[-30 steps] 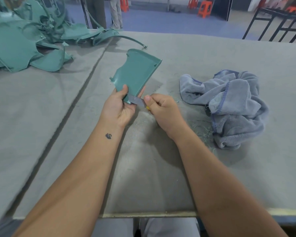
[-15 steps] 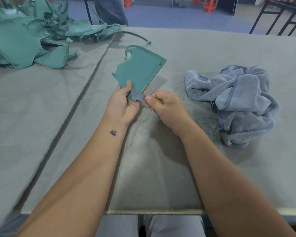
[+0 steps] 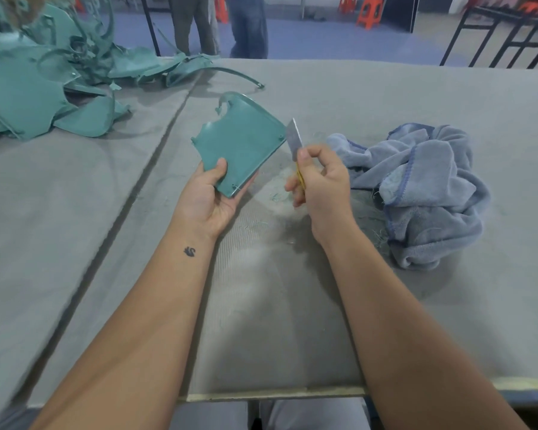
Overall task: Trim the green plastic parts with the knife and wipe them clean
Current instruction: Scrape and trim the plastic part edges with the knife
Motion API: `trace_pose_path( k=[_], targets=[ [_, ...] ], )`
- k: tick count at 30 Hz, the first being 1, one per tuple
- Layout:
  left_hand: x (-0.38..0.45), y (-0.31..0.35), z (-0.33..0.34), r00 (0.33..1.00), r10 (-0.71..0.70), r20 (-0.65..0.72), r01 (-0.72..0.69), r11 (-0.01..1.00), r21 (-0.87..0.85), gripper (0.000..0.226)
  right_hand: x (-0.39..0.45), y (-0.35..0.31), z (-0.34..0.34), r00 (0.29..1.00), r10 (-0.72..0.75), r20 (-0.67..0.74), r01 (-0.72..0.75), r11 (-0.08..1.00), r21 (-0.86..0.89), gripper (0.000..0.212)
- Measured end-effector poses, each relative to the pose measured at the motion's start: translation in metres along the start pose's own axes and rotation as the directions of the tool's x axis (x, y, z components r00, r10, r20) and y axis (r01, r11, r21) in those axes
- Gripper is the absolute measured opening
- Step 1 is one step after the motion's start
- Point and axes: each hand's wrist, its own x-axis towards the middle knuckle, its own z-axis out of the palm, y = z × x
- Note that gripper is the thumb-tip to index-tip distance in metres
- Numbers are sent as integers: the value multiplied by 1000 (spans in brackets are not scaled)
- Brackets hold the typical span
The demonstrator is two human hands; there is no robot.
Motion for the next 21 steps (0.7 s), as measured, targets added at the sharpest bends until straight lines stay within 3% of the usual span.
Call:
trace_pose_path(
  k=[5, 10, 15, 21],
  targets=[
    [0, 1, -1, 1000, -5, 3, 5, 999, 37, 26, 6, -4, -10, 985, 112, -129, -111, 994, 11, 44],
    [-2, 2, 0, 1000, -13, 11, 12, 993, 114, 22, 9, -5, -13, 985, 85, -148, -87, 996, -8, 18],
    [0, 1, -1, 999, -29, -20, 32, 985, 170, 21, 5, -3, -14, 997, 32, -71, -32, 999, -8, 20],
    [0, 0, -2, 999, -36, -36, 43, 976, 214, 20, 6, 4, -14, 996, 12, -85, -17, 998, -62, 25]
  ],
)
